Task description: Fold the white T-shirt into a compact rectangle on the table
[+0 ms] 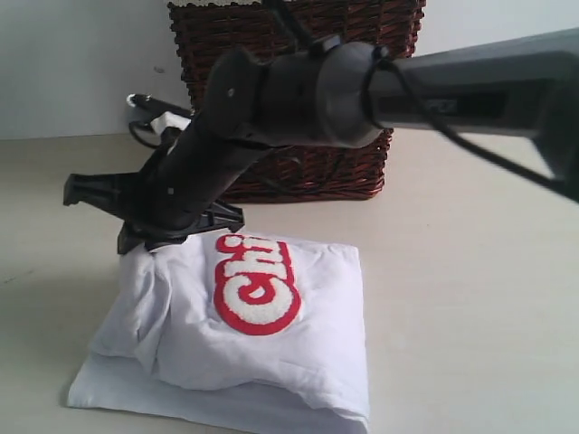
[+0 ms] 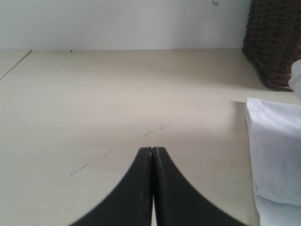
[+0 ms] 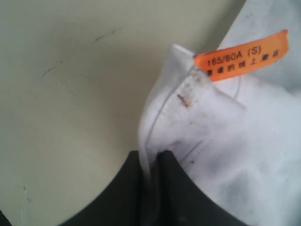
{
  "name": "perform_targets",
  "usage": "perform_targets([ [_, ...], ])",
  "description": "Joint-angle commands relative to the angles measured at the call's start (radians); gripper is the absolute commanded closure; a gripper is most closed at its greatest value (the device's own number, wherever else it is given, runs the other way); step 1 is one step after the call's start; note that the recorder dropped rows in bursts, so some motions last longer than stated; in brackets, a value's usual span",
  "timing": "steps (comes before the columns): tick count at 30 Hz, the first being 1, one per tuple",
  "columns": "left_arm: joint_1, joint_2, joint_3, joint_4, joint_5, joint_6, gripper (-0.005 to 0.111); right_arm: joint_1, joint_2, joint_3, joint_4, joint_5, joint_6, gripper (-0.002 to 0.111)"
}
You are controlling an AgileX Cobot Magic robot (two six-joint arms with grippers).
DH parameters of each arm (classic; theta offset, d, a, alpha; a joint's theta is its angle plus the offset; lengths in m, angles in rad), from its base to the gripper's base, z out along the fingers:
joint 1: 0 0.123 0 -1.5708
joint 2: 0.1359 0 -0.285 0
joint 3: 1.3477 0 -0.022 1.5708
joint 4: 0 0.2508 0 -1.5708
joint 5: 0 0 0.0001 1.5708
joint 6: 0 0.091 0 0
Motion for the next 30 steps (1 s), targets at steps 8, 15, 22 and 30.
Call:
perform_targets([
  [8,0.002,-0.006,0.000,-0.002,-0.004,-0.006,0.107,0.019,0.082,-0.128,-0.032,-0.017,-0.075,0.062],
  [15,0.002,-0.006,0.000,-0.002,-0.004,-0.006,0.107,0.019,0.022,-0.159,-0.254,0.104,-0.015,0.061],
  [22,0.002,-0.006,0.000,-0.002,-0.004,-0.006,0.107,0.027,0.019,-0.144,-0.433,0.399,0.063,0.077],
  [30,0.002,-0.006,0.000,-0.002,-0.004,-0.006,0.107,0.128,0.112,-0.120,-0.396,0.176,0.006,0.108],
])
